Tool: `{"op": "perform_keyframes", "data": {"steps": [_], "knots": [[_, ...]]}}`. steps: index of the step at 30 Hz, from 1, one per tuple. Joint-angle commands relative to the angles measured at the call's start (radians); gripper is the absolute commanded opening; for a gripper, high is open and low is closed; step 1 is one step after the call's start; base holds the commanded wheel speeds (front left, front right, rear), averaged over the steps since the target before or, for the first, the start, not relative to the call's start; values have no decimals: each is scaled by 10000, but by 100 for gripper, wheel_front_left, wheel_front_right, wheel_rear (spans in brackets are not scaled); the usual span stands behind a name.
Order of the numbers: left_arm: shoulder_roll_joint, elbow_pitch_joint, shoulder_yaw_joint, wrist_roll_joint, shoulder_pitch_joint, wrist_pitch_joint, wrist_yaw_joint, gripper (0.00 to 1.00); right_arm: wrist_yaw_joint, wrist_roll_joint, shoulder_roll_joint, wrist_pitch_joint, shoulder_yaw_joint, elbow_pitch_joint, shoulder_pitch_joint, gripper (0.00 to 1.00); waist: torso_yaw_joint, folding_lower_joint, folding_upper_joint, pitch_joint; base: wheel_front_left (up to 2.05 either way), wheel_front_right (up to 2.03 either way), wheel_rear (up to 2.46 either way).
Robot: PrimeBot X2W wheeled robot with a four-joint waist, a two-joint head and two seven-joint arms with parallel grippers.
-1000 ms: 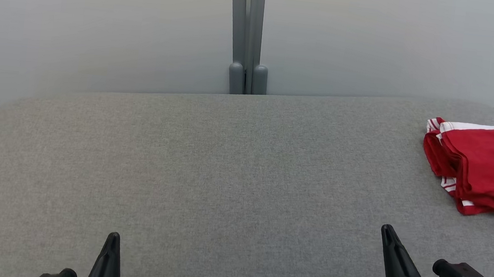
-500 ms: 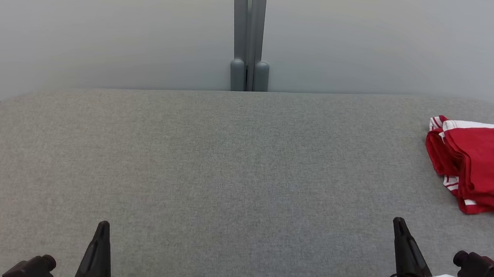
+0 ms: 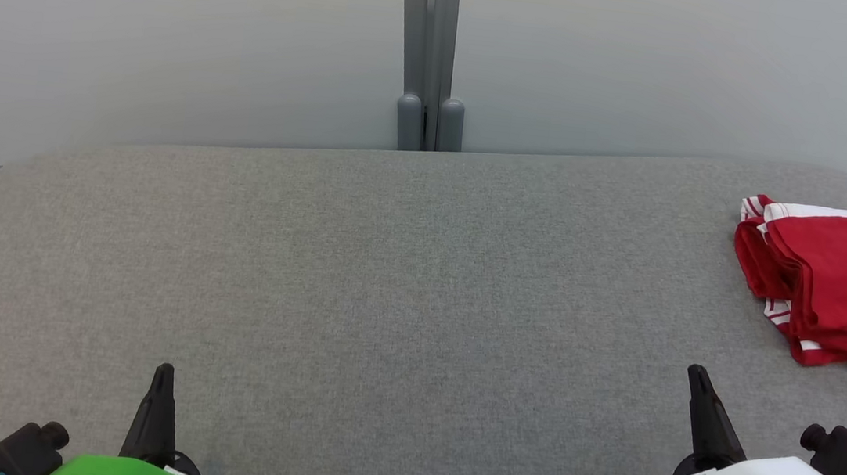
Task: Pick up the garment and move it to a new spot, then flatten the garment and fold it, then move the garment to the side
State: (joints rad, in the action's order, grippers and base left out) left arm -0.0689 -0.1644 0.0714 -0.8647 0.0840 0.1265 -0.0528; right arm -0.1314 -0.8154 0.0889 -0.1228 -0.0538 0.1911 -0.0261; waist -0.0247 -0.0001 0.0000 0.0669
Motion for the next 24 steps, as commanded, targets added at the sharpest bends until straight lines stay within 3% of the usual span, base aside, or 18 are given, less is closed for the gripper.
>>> {"op": "perform_keyframes", "data": {"steps": [1,24], "knots": [[-77,76,-83,-356,-343,-72,-81,0,3,-400,48,81,82,-78,328,0,6,1,0,-14,0,0,0],[-109,-203,-546,-2932,-911,-749,-328,0,5,-3106,-4,761,499,118,695,0,69,1,0,-195,0,0,0]]}}
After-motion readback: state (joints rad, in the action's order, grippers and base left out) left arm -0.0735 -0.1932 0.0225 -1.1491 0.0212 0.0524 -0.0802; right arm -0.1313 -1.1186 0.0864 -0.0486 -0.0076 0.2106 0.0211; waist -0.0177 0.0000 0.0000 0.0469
